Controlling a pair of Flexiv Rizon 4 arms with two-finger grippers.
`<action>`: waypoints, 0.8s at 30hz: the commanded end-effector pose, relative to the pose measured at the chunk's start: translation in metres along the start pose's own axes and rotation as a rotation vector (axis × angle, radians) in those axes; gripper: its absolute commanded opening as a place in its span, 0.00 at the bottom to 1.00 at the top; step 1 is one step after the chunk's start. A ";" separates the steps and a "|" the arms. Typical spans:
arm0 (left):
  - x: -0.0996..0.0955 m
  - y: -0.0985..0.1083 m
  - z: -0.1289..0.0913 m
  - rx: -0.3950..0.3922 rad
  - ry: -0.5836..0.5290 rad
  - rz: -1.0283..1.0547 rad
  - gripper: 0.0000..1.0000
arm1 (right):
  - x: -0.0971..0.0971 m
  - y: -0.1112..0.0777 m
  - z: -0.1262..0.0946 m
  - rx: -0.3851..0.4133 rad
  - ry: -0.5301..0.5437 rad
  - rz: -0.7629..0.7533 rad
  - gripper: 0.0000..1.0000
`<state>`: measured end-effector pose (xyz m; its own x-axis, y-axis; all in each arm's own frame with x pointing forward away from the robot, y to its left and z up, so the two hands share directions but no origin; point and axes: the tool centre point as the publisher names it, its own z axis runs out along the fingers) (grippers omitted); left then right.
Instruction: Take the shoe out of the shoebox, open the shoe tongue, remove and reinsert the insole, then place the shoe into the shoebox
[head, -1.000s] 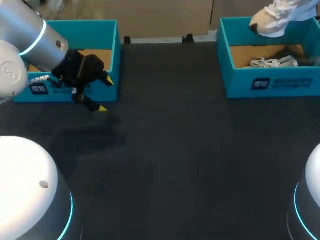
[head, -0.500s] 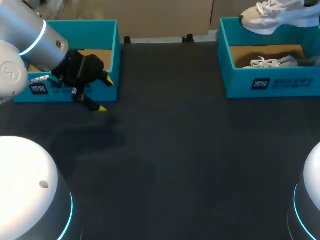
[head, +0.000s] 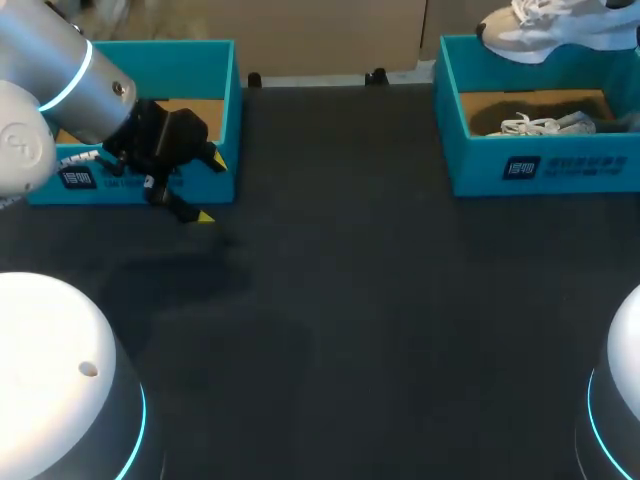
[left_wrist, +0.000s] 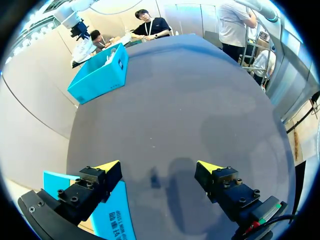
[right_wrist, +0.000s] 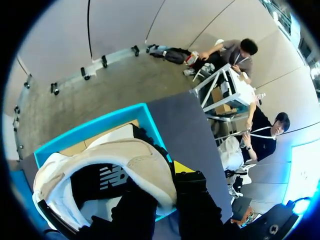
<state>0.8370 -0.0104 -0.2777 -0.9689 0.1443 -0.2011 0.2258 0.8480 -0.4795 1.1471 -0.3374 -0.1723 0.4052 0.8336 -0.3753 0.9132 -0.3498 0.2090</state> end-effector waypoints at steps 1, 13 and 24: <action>0.001 0.000 0.000 -0.002 -0.001 0.001 1.00 | 0.008 -0.001 0.006 -0.004 0.026 0.025 0.00; 0.001 0.000 0.000 -0.002 -0.001 0.001 1.00 | 0.023 -0.014 0.036 -0.026 0.012 0.064 0.00; 0.001 0.000 0.000 -0.002 -0.001 0.001 1.00 | 0.033 -0.021 0.067 -0.001 0.014 0.050 0.00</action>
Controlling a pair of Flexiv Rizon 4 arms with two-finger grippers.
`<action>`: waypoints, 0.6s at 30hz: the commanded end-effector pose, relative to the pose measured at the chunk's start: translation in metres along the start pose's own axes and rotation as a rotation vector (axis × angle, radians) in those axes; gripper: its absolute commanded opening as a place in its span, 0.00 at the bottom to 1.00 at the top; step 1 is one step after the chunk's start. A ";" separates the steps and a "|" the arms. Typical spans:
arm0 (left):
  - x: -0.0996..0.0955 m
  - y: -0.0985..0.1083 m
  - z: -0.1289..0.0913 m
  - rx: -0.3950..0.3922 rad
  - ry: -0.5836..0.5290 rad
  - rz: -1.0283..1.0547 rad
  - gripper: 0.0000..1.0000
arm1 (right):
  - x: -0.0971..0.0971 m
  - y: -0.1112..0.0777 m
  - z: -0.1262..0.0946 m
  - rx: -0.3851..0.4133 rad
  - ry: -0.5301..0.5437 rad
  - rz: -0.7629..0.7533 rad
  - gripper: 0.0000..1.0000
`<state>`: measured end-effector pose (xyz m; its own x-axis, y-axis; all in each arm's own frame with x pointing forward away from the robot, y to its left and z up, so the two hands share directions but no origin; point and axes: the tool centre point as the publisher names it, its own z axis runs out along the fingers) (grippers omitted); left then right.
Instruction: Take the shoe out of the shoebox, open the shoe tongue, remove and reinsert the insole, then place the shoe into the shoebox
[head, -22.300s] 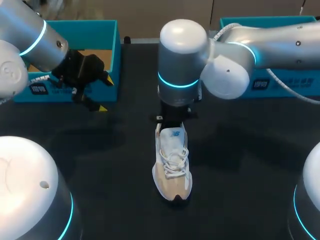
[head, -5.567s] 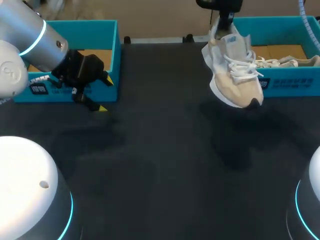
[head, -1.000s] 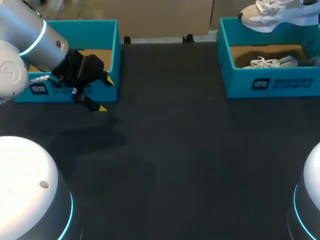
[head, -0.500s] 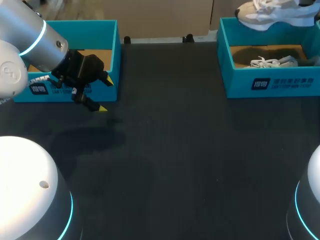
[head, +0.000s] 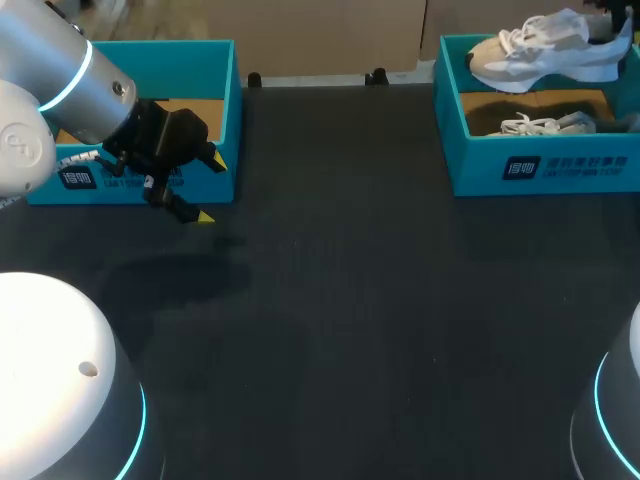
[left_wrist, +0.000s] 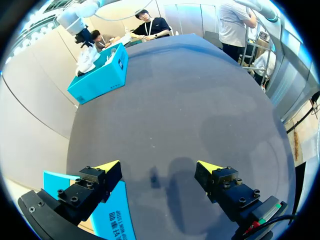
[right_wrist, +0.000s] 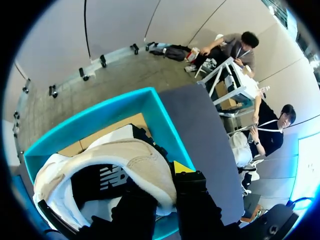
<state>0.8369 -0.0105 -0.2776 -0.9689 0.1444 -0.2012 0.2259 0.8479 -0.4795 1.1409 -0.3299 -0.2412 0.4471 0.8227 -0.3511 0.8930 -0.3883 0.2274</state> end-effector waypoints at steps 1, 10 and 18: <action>0.001 0.000 0.000 -0.003 -0.001 0.001 1.00 | 0.005 0.001 0.011 0.001 -0.002 0.004 0.00; 0.001 0.000 0.000 -0.003 -0.001 0.001 1.00 | 0.016 -0.002 0.038 0.001 -0.018 0.017 0.00; 0.001 0.000 0.000 -0.003 -0.001 0.001 1.00 | 0.022 -0.005 0.058 0.004 -0.022 0.030 0.00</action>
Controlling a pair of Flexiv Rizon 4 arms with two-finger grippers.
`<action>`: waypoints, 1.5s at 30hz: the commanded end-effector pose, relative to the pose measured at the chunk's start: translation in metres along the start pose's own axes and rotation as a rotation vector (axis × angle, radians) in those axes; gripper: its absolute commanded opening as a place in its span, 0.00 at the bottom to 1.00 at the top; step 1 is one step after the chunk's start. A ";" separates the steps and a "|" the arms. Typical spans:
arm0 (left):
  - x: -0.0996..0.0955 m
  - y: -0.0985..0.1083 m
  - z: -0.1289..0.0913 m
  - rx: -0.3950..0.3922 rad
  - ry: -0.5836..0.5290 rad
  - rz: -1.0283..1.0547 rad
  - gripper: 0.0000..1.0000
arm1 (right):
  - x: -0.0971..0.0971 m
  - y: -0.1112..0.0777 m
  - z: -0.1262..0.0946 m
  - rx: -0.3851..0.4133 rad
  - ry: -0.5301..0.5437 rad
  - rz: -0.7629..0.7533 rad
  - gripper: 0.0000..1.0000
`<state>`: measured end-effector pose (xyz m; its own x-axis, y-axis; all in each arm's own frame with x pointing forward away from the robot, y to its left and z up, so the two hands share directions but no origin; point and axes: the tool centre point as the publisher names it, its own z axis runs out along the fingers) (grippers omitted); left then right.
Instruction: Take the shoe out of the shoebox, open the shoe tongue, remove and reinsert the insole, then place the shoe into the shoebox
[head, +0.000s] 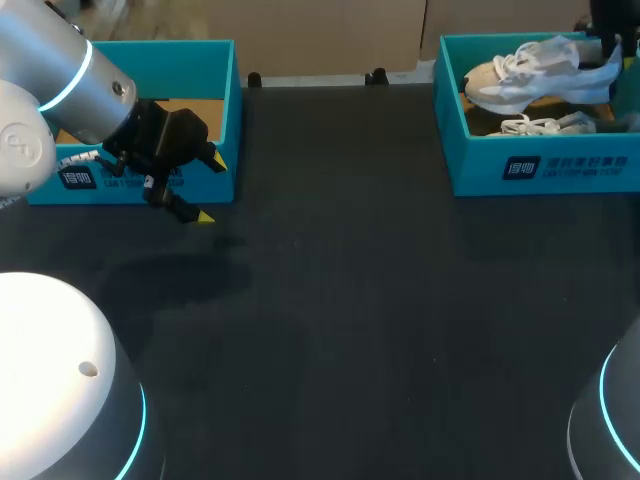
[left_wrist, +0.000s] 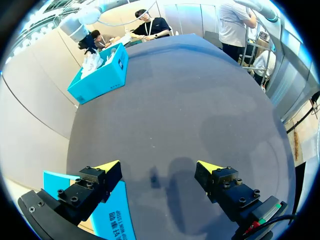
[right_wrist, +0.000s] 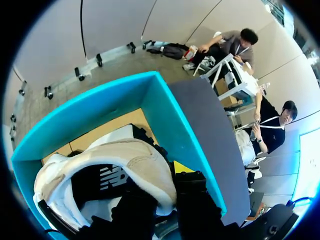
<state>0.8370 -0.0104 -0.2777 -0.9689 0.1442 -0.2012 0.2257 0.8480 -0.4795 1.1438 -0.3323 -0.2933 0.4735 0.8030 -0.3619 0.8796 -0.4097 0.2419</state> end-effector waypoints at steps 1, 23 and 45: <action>0.001 0.000 0.000 -0.002 -0.001 0.001 1.00 | 0.005 0.002 0.011 0.010 -0.003 0.001 0.00; 0.001 0.000 0.000 -0.002 -0.001 0.001 1.00 | 0.014 0.000 0.041 0.006 -0.006 0.008 0.00; 0.001 0.000 0.000 -0.002 -0.001 0.001 1.00 | 0.020 0.000 0.062 0.026 -0.005 0.021 0.00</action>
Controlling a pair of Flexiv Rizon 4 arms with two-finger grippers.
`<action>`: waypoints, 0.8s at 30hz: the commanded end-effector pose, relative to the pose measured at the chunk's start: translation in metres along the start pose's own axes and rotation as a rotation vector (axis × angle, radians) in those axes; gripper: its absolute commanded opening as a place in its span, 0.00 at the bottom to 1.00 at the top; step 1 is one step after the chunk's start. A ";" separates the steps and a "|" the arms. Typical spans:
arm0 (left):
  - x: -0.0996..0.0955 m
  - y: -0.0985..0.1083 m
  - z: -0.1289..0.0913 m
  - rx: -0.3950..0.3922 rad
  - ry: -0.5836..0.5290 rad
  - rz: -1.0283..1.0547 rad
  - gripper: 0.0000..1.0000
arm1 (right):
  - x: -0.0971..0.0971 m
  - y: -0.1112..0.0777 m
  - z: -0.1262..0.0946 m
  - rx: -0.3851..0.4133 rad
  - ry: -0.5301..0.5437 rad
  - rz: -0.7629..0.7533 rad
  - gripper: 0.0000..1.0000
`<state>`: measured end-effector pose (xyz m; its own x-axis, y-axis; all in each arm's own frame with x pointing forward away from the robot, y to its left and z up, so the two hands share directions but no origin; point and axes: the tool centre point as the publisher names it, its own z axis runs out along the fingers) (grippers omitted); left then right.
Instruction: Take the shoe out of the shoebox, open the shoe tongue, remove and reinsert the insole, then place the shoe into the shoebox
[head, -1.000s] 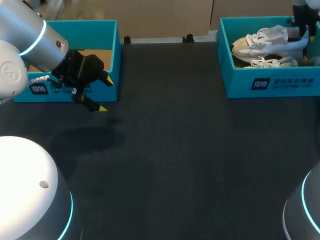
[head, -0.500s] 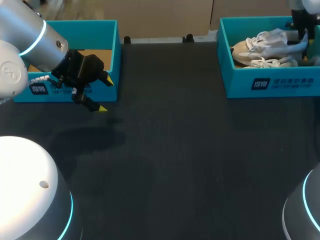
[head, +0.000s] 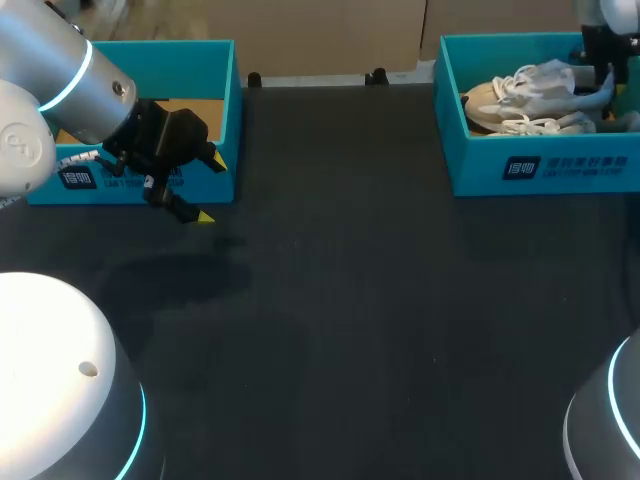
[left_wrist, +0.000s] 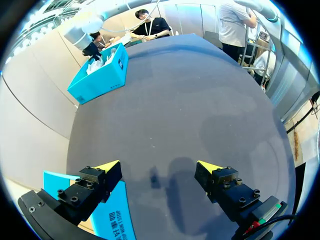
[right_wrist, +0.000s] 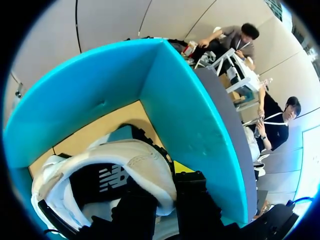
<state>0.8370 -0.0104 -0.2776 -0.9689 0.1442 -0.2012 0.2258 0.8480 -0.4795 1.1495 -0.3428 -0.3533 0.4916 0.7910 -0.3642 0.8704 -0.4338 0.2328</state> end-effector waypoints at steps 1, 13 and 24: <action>0.001 0.000 0.000 -0.002 -0.001 0.001 1.00 | 0.004 0.005 0.003 0.006 0.005 0.001 0.00; 0.001 0.000 0.000 -0.002 -0.001 0.001 1.00 | 0.006 0.010 0.005 -0.006 0.035 0.017 0.38; 0.001 0.000 0.000 -0.002 -0.001 0.001 1.00 | 0.003 0.005 -0.010 -0.016 0.085 -0.006 0.93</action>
<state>0.8370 -0.0104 -0.2776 -0.9689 0.1442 -0.2012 0.2258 0.8480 -0.4795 1.1619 -0.3405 -0.3489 0.4845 0.8241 -0.2936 0.8718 -0.4273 0.2395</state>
